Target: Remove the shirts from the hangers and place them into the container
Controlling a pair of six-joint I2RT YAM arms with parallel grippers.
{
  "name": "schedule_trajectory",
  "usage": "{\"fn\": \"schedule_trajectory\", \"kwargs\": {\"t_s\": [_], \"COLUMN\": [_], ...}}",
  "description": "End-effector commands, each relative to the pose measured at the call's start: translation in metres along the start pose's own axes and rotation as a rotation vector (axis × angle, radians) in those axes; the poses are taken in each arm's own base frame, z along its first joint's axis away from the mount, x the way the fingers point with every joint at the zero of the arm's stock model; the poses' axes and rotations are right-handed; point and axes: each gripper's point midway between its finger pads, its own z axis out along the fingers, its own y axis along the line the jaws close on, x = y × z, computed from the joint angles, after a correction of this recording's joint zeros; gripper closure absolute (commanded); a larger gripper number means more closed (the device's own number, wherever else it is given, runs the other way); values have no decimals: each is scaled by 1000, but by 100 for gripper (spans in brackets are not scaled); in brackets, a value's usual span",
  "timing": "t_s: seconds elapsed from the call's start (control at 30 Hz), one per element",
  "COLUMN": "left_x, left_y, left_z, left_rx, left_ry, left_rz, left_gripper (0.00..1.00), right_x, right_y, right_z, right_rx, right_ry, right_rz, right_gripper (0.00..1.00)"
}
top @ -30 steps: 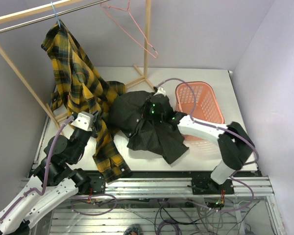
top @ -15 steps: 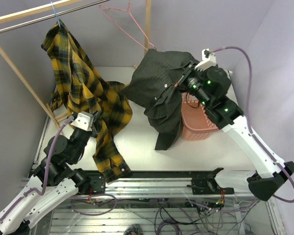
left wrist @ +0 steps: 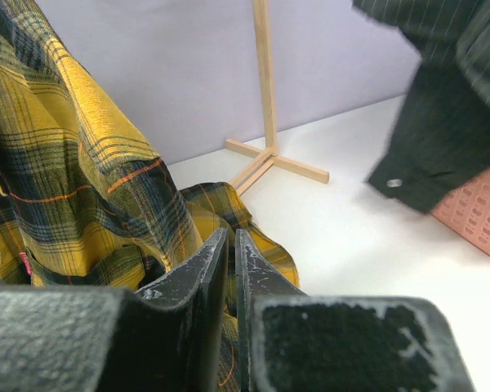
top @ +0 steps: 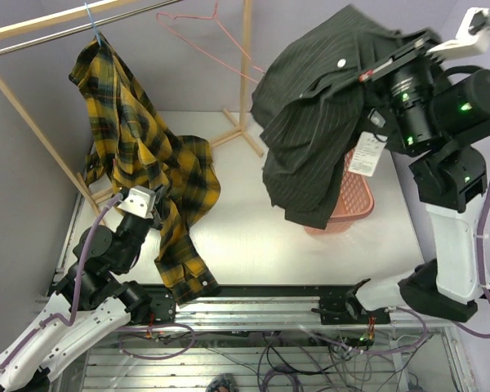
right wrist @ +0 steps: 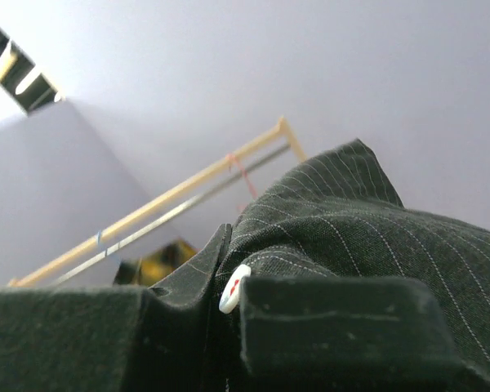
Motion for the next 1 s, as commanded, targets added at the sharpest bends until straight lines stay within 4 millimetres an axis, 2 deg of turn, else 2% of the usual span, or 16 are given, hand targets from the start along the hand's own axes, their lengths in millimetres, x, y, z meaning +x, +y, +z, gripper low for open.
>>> {"fn": "schedule_trajectory", "kwargs": {"t_s": [0.0,0.2,0.53,0.73,0.8,0.9,0.93,0.97], "left_x": [-19,-20,-18,-19,-18,-17,-17,-16], "left_y": [4,5,3,6,6,5,4,3], "left_z": [-3,-5,-3,-5,-5,-3,-3,-2], "left_rx": [-6,-7,0,-13,-15,-11,-5,-1], "left_ry": [-57,-66,-55,-64,-64,-56,-53,-49], "left_rz": [-39,-43,-33,-35,-32,-30,-30,-29], "left_gripper": [80,80,80,80,80,80,80,80], "right_x": [-27,-77,-140,-153,-150,-125,-105,-99], "right_y": [-15,-11,-4,-9,-14,-29,-39,-44], "right_z": [15,17,8,4,5,13,20,19], "right_rx": [110,136,177,225,255,305,329,343], "right_ry": [-77,-268,-509,-565,-553,-474,-422,-406], "right_rz": [-131,-175,-241,-293,-326,-376,-406,-413], "right_gripper": [100,100,100,100,99,98,98,98]}}
